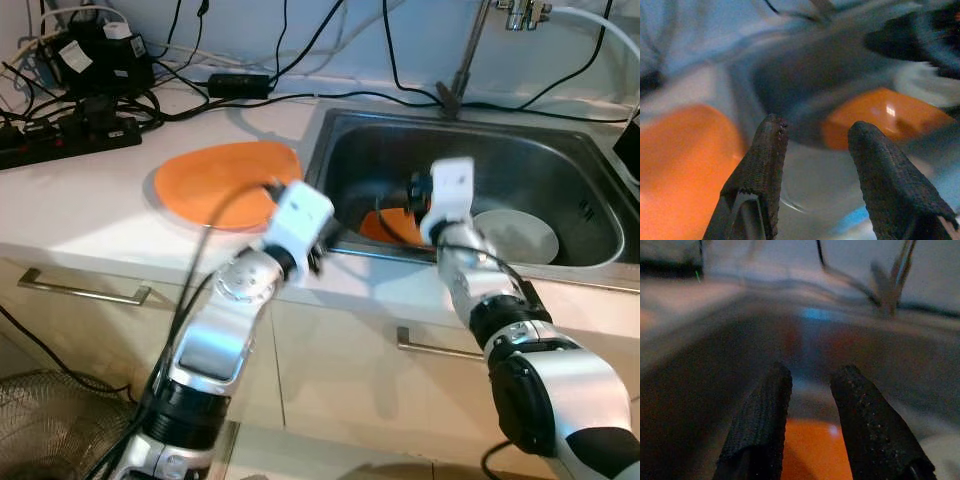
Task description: Kitchen organization
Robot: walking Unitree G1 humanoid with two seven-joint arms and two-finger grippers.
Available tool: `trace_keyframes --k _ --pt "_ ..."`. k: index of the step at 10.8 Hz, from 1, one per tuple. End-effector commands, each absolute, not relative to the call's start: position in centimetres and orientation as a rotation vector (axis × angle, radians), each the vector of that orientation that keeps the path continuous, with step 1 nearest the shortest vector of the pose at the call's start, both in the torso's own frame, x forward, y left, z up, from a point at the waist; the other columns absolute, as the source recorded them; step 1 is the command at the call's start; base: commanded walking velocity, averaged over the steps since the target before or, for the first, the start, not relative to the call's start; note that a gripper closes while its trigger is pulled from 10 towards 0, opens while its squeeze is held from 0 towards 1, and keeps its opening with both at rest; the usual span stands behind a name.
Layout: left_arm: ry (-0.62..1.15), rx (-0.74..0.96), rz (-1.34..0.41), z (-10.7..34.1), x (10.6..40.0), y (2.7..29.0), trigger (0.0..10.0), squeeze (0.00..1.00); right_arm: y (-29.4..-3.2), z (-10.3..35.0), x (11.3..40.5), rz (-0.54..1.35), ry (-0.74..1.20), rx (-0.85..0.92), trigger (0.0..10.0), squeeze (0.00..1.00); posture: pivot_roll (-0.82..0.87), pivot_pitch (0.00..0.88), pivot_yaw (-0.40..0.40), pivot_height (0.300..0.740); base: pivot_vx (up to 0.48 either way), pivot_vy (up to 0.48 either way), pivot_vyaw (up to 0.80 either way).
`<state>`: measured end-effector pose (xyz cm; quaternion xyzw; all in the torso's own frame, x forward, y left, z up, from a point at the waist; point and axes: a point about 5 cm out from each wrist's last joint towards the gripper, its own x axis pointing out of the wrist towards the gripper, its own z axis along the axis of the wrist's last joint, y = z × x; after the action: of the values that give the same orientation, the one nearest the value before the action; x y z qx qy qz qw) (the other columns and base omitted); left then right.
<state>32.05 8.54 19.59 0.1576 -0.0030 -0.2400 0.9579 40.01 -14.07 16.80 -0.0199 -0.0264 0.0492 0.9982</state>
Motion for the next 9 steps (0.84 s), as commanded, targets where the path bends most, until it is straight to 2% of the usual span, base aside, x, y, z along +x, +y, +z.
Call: trace_keyframes --k 1,3,4,5,7,9 --pt "-0.075 0.330 -0.442 21.0 32.4 9.0 10.0 0.00 -14.1 18.6 40.2 0.111 -0.141 -0.002 10.0 0.00 0.26 0.047 -0.018 0.740 0.000 0.000 0.00" --pt "-0.106 0.419 -0.400 21.7 32.2 10.4 10.0 0.00 -13.9 19.8 39.6 0.123 -0.232 0.126 10.0 0.00 0.24 0.056 -0.012 0.740 0.000 0.000 0.00" --pt "-0.084 0.566 -0.414 21.3 31.9 11.0 10.0 0.00 -13.7 19.6 39.0 0.129 -0.241 0.177 10.0 0.00 0.24 0.058 -0.008 0.740 0.000 0.000 0.00" --pt "-0.052 0.727 -0.438 20.7 31.5 11.6 10.0 0.00 -13.6 18.8 38.3 0.128 -0.220 0.205 10.0 0.00 0.24 0.063 -0.006 0.740 0.000 0.000 0.00" --pt "0.017 0.851 -0.439 19.7 31.2 12.6 10.0 0.00 -12.9 16.5 37.3 0.125 -0.137 0.271 10.0 0.00 0.26 0.069 -0.010 0.740 0.000 0.000 0.00" --pt "0.057 0.946 -0.415 19.2 31.1 13.3 10.0 0.00 -12.7 16.7 36.9 0.134 -0.121 0.295 10.0 0.00 0.26 0.067 -0.010 0.740 0.000 0.000 0.00"
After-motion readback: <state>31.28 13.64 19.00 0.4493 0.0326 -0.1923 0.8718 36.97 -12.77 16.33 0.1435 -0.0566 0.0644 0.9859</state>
